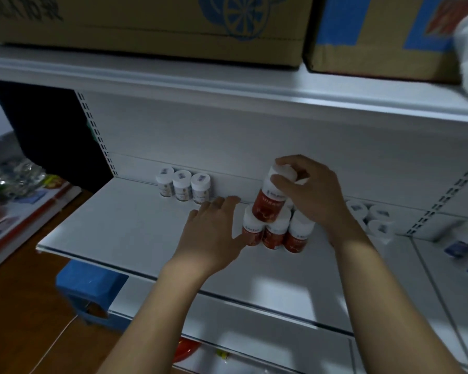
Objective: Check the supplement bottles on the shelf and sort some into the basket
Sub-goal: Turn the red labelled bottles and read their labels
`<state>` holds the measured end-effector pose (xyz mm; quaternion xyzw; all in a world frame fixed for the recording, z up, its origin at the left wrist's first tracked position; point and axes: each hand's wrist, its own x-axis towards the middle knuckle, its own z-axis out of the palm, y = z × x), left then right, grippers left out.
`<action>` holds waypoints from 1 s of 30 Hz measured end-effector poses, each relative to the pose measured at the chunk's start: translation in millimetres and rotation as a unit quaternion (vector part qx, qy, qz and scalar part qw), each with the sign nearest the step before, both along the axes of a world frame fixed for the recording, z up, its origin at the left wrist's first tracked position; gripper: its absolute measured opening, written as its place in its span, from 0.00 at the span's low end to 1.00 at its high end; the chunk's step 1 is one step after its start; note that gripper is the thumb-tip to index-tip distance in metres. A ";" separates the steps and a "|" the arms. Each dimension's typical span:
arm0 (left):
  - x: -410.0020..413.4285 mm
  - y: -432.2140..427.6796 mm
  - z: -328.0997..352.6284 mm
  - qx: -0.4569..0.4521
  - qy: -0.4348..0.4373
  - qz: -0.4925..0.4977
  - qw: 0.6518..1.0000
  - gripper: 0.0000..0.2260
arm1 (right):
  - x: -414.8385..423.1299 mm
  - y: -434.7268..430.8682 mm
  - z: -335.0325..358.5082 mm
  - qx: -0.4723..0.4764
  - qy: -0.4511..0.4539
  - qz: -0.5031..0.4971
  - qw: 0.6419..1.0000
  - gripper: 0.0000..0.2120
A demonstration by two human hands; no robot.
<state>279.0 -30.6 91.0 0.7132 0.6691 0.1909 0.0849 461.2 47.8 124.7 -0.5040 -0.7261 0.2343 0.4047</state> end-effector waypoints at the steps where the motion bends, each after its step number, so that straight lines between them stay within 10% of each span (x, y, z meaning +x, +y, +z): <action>1: 6.0 -3.4 2.2 -0.001 -0.025 -0.009 1.000 0.33 | 4.0 -10.8 -0.1 -0.017 0.031 0.003 0.999 0.09; 13: 90.0 -63.4 -23.6 -0.080 -0.343 -0.125 0.927 0.31 | 75.7 -89.3 -27.6 -0.171 0.288 -0.032 0.942 0.08; 30: 160.4 -87.1 -36.3 0.041 -0.368 -0.115 0.922 0.45 | 127.1 -116.8 -32.2 -0.238 0.403 0.009 0.884 0.10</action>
